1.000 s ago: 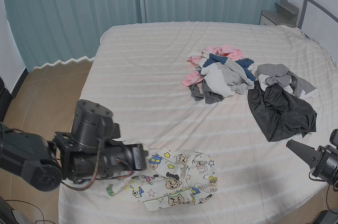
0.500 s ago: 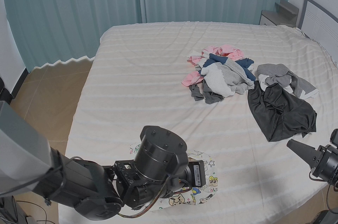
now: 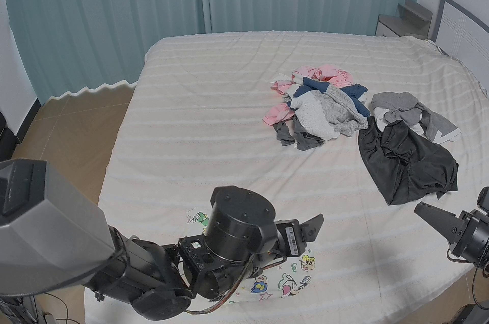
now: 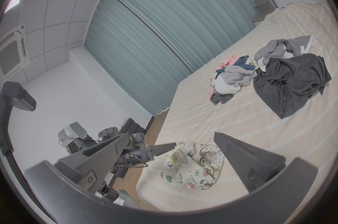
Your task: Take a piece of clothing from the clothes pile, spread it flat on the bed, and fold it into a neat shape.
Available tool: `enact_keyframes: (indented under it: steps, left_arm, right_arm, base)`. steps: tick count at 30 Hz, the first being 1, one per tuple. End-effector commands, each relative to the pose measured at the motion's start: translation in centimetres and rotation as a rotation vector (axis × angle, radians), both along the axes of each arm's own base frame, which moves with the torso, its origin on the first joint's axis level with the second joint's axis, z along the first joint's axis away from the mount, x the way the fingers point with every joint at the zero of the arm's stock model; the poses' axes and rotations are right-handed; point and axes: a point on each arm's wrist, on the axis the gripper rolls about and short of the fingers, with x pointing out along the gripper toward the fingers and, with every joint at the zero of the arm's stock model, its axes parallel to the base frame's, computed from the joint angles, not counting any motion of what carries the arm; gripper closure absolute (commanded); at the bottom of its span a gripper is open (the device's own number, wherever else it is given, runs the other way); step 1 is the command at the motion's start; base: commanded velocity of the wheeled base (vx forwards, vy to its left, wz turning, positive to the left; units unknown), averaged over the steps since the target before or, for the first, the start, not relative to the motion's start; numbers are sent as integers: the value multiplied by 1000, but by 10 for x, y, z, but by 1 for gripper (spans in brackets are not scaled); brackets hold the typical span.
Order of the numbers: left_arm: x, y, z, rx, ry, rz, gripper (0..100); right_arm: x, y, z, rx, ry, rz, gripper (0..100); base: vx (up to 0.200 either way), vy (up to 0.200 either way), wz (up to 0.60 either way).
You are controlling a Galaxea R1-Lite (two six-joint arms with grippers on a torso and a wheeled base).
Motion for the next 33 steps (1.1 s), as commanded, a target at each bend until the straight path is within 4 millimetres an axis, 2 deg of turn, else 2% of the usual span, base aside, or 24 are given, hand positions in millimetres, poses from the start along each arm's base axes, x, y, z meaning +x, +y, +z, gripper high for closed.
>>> enact_keyframes:
  steps: [1, 2, 3, 4, 5, 8, 9, 10, 11, 14, 16, 17, 19, 25, 28, 33]
  left_arm:
    - [6, 24, 27, -59, -46, 65, 0]
    - [6, 36, 36, -79, -55, 84, 0]
    - [6, 37, 38, -83, -57, 85, 0]
    - [2, 67, 55, -119, -77, 119, 0]
    - [-1, 82, 61, -130, -81, 132, 0]
    - [-13, 139, 69, -158, -32, 190, 0]
    - [-16, 153, 68, -167, -8, 210, 0]
    - [-16, 153, 68, -167, -8, 210, 0]
    - [-28, 193, 66, -223, 88, 289, 0]
    - [-42, 228, 60, -306, 199, 354, 0]
    - [-54, 250, 50, -342, 246, 385, 0]
    - [-54, 250, 50, -342, 246, 385, 0]
    - [-67, 268, 40, -384, 274, 413, 0]
    - [-77, 279, 31, -428, 317, 413, 0]
    - [-80, 281, 24, -431, 342, 435, 0]
    - [-86, 281, 13, -434, 342, 417, 0]
  right_arm:
    - [0, 1, -1, -2, 6, 10, 0]
    - [0, 1, -2, -4, 10, 10, 0]
    - [0, 1, -2, -4, 10, 10, 0]
    - [0, 1, -1, -4, 10, 14, 0]
    - [0, 1, 0, -3, 8, 17, 0]
    - [7, 8, 6, -4, 11, 56, 0]
    - [11, 12, 7, -10, 24, 73, 0]
    - [11, 12, 7, -10, 24, 73, 0]
    - [27, 27, 11, -39, 70, 108, 0]
    - [50, 45, 18, -61, 106, 124, 0]
    - [73, 64, 17, -93, 160, 147, 0]
    - [73, 64, 17, -93, 160, 147, 0]
    - [103, 96, 3, -159, 250, 182, 0]
    - [153, 170, -47, -381, 265, 185, 0]
    - [170, 191, -68, -496, 263, 216, 0]
    - [195, 212, -87, -593, 278, 245, 0]
  base:
    - [0, 0, 0]
    - [0, 0, 0]
    - [0, 0, 0]
    - [0, 0, 0]
    - [0, 0, 0]
    - [0, 0, 0]
    - [0, 0, 0]
    - [0, 0, 0]
    - [0, 0, 0]
    - [0, 0, 0]
    - [0, 0, 0]
    - [0, 0, 0]
    - [0, 0, 0]
    - [0, 0, 0]
    - [0, 0, 0]
    - [0, 0, 0]
